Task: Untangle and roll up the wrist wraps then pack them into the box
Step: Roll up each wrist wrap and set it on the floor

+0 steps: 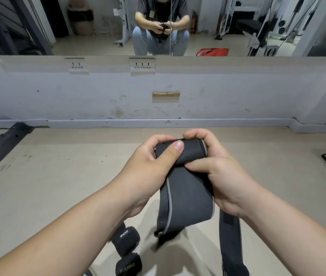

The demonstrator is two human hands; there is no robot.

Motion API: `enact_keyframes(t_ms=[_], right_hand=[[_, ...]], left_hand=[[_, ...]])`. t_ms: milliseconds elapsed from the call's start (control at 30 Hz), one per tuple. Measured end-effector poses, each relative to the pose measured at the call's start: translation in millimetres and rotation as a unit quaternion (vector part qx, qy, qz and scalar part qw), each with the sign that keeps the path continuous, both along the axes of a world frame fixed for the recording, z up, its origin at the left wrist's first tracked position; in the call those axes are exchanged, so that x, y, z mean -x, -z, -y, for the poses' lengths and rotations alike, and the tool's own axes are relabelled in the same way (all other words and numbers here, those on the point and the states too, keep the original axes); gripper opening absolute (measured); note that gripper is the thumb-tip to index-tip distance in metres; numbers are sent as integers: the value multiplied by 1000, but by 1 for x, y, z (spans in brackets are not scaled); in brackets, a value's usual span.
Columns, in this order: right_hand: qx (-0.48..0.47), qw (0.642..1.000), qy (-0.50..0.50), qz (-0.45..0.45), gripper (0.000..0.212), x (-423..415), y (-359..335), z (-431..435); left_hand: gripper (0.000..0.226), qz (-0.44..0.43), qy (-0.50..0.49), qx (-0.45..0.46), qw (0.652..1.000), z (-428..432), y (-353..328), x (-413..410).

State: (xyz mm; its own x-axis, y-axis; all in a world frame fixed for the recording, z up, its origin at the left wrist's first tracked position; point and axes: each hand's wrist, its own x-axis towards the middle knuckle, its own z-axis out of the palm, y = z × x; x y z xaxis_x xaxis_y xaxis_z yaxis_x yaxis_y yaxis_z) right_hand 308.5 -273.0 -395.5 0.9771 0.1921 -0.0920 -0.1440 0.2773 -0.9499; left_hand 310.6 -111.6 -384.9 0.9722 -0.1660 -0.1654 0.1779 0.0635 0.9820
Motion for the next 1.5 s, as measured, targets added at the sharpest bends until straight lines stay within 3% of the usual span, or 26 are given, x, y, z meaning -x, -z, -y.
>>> enact_keyframes(t_ms=[67,167,233,333,400,533,633,833,967,1067,1200,1400,1500], right_hand=[[-64,994,-53,-66,55,2,-3,-1],[-114,978,-128,-120,43,1,-10,3],[-90,980,-142,-107,43,1,-11,6],[19,987,-143,-73,52,2,-10,5],[40,991,-106,-67,46,1,-6,5],[9,998,-41,-57,36,-4,3,10],[10,998,-42,-35,35,-5,6,11],[-34,997,-32,-63,57,-6,5,10],[-69,984,-96,-133,40,-7,2,12],[-34,987,-105,-117,42,-6,1,14],[49,993,-85,-59,24,-5,5,14],[112,990,-81,4,27,-2,7,17],[94,995,-31,-28,30,-4,8,17]], left_hand=[[24,76,-17,-30,997,-1,0,1],[46,191,9,-107,976,-6,0,3],[57,241,19,-137,961,-8,4,3],[50,302,1,-180,936,-8,11,2],[48,250,3,-135,959,-10,11,2],[42,22,48,3,999,-12,2,-1],[39,-68,61,-13,996,-11,-1,-2],[24,10,0,-21,1000,-12,2,-3],[34,97,11,-15,995,-11,6,-2],[40,127,8,-34,991,-16,8,-3],[46,86,32,-66,994,-22,12,-8],[51,-7,67,-26,997,-29,13,-13],[43,-58,164,-4,985,-28,16,-12]])
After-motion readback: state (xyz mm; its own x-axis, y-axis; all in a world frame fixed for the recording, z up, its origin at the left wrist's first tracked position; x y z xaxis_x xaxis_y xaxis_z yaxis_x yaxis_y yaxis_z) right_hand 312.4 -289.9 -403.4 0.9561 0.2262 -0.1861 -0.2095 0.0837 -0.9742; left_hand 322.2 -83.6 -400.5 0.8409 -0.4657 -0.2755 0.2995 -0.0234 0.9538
